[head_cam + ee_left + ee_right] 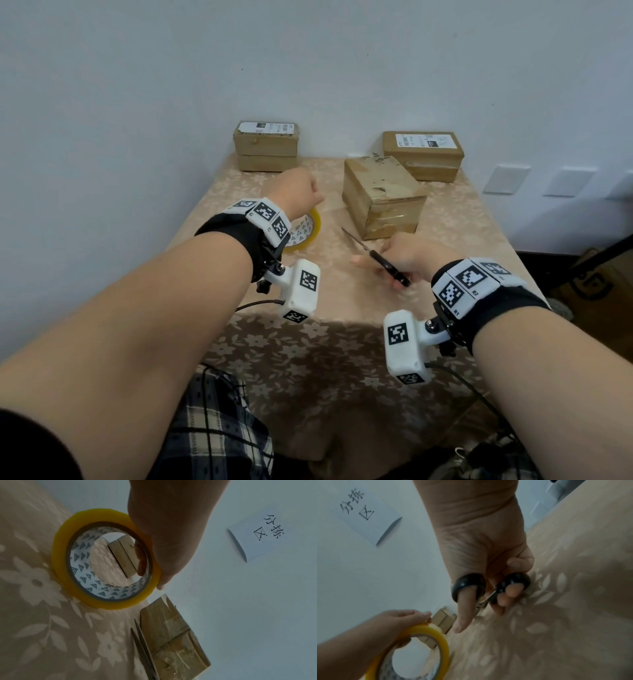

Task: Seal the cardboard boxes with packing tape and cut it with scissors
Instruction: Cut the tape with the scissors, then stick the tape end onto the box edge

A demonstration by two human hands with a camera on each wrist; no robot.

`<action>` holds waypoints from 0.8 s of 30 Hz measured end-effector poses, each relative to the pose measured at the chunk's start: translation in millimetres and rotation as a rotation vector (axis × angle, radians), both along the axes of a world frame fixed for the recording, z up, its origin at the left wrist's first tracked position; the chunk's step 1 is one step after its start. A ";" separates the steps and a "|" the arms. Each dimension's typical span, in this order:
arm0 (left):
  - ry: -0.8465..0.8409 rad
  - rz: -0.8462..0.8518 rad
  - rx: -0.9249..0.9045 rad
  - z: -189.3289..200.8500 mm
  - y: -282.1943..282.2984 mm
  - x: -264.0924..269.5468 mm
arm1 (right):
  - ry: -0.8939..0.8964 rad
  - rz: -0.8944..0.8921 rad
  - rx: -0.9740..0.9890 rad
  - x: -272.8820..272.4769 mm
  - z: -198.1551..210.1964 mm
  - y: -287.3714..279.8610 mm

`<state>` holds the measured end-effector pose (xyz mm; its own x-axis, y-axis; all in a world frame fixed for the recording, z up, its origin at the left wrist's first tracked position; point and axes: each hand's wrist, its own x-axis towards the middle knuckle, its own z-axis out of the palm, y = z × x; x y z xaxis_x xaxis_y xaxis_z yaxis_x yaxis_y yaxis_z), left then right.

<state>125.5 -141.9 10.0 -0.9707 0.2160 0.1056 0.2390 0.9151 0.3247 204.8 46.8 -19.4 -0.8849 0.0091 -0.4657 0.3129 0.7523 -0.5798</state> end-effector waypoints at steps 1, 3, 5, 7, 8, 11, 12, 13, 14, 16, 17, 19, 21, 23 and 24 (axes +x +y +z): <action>0.013 -0.005 0.009 0.0 -1.4 0.5 | 0.008 0.005 0.010 -1.1 -2.1 -1.3; 0.030 -0.025 0.037 0.3 -4.8 1.1 | 0.042 0.027 0.018 -3.0 -2.6 -6.3; 0.034 -0.051 0.097 1.2 -10.8 1.7 | 0.077 0.067 0.056 -4.2 0.4 -13.4; 0.042 -0.046 0.180 1.9 -18.7 3.7 | 0.103 0.099 0.142 -6.2 3.7 -22.8; 0.055 -0.030 0.231 1.4 -22.6 4.7 | 0.121 0.113 0.209 -6.8 5.8 -28.8; 0.111 0.052 0.369 -2.9 -32.6 6.4 | 0.222 0.178 0.430 -8.2 10.2 -47.4; 0.128 0.076 0.400 -5.3 -34.9 6.6 | 0.254 0.195 0.469 -10.2 9.7 -52.5; 0.143 0.095 0.424 -7.5 -36.7 7.2 | 0.279 0.207 0.484 -12.6 9.1 -56.8; 0.155 0.111 0.445 -9.9 -38.2 7.9 | 0.299 0.212 0.488 -15.7 7.9 -60.7; 0.182 0.124 0.481 -14.2 -40.8 10.3 | 0.311 0.237 0.493 -21.4 7.6 -67.6; 0.197 0.126 0.494 -15.8 -42.0 11.6 | 0.299 0.268 0.507 -24.2 8.0 -70.5; 0.228 0.129 0.495 -16.7 -43.8 13.6 | 0.266 0.340 0.522 -29.8 10.5 -73.8; 0.246 0.131 0.488 -16.3 -45.6 13.4 | 0.226 0.365 0.421 -36.6 11.7 -73.3; 0.248 0.132 0.483 -14.5 -46.1 13.0 | 0.236 0.347 0.337 -41.1 13.3 -70.6; 0.252 0.128 0.480 -13.0 -45.6 12.6 | 0.288 0.330 0.347 -42.9 15.5 -67.9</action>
<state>138.1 -187.5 -3.0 -0.9182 -0.0316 0.3949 0.2593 0.7056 0.6595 162.0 -21.1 -3.9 -0.9578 -0.1805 -0.2236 -0.1062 0.9453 -0.3083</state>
